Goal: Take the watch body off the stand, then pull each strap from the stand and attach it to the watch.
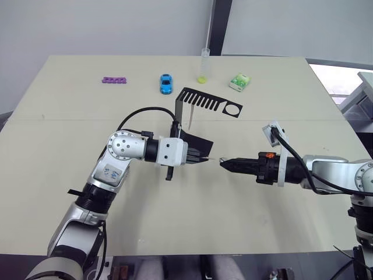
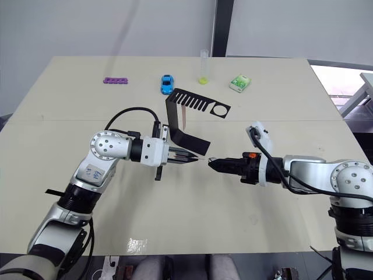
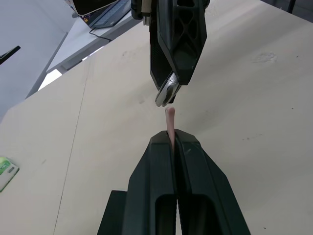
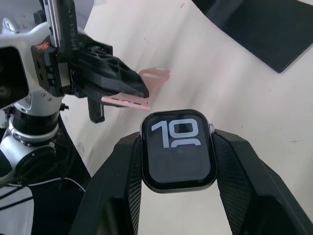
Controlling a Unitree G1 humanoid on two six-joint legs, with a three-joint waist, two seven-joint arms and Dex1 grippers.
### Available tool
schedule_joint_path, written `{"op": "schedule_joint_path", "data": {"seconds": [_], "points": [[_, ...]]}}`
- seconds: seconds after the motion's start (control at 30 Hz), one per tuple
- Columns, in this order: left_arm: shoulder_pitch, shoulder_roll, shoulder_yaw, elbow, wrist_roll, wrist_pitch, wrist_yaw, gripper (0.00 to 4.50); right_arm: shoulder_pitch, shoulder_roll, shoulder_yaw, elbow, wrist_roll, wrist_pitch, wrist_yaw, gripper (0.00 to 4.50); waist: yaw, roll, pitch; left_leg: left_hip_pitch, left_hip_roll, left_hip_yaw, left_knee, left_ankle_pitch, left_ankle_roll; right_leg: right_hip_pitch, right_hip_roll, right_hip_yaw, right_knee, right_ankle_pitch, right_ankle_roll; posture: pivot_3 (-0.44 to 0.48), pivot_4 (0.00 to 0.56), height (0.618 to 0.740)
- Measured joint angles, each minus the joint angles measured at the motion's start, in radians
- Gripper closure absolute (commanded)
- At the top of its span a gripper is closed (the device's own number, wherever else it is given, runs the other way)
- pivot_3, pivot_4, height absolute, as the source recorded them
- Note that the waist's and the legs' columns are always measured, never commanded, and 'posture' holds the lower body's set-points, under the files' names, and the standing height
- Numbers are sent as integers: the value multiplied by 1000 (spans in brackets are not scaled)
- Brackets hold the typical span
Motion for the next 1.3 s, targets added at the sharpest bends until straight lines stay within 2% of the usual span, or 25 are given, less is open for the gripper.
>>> {"op": "schedule_joint_path", "data": {"seconds": [0.23,1.3], "points": [[-4,-12,-1,2,11,1,2,4500,-11,-27,50,1,30,-49,-28,2891,0,0,0,0,0,0,0,0,0,0,0,0,0,0,0,0,150,740],[-7,-34,-4,2,32,30,14,4500,-31,-51,95,4,53,-96,-39,2891,1,0,0,0,0,0,0,0,0,0,0,0,-1,0,0,0,150,740]]}}
